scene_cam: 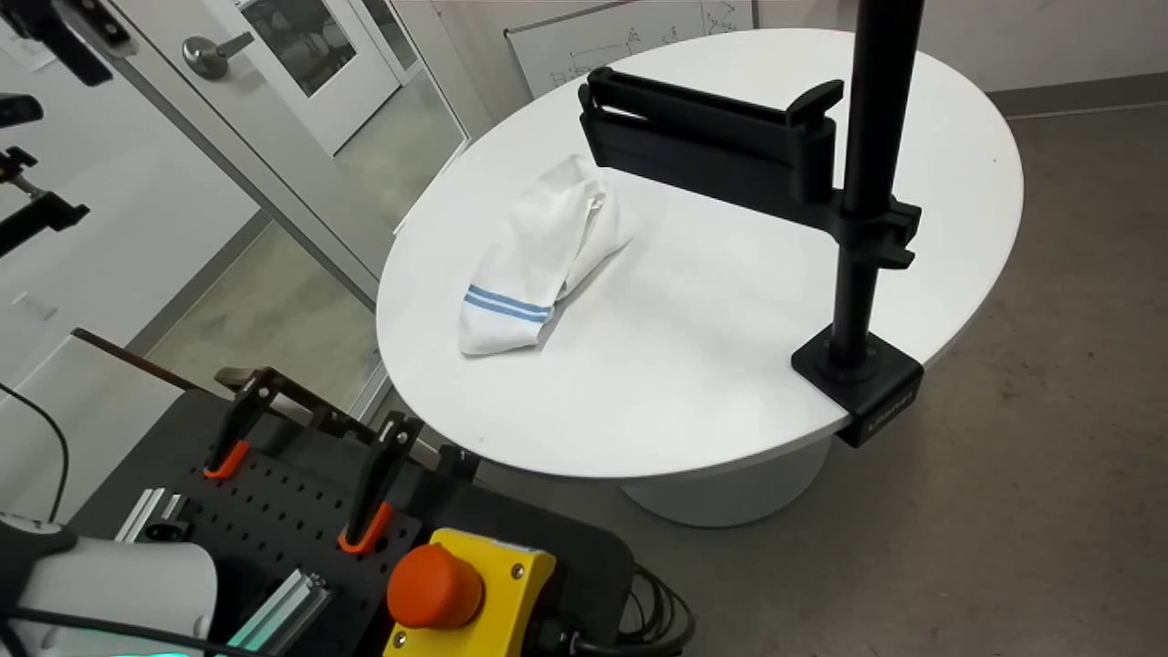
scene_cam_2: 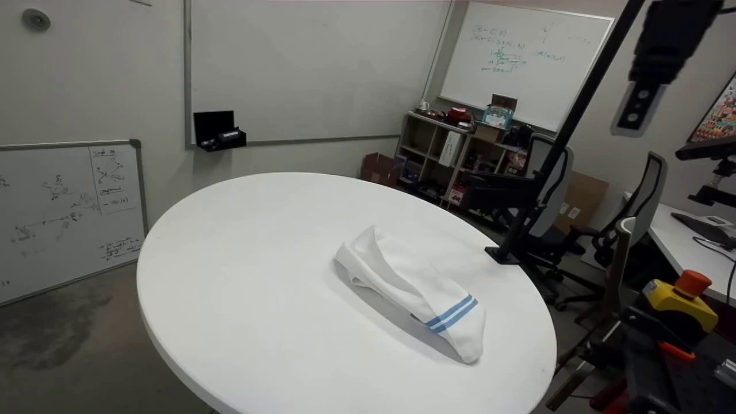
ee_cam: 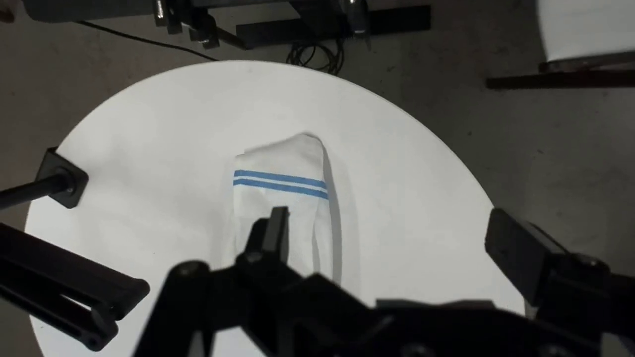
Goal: Hang the cloth on the stand
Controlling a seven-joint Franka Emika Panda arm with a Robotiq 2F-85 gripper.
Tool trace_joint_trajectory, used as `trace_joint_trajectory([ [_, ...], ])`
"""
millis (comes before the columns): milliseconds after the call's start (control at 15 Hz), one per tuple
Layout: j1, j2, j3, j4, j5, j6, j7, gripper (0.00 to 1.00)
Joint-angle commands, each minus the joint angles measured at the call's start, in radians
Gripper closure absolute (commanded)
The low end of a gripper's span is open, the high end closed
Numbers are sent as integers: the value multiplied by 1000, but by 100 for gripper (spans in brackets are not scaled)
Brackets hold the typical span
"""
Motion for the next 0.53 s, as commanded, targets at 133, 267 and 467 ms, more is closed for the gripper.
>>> trace_joint_trajectory([
  [133,-55,91,-30,10,-43,143,109,0],
  [267,-77,124,-35,10,-77,225,150,0],
  [467,-121,204,-38,24,-180,357,228,0],
])
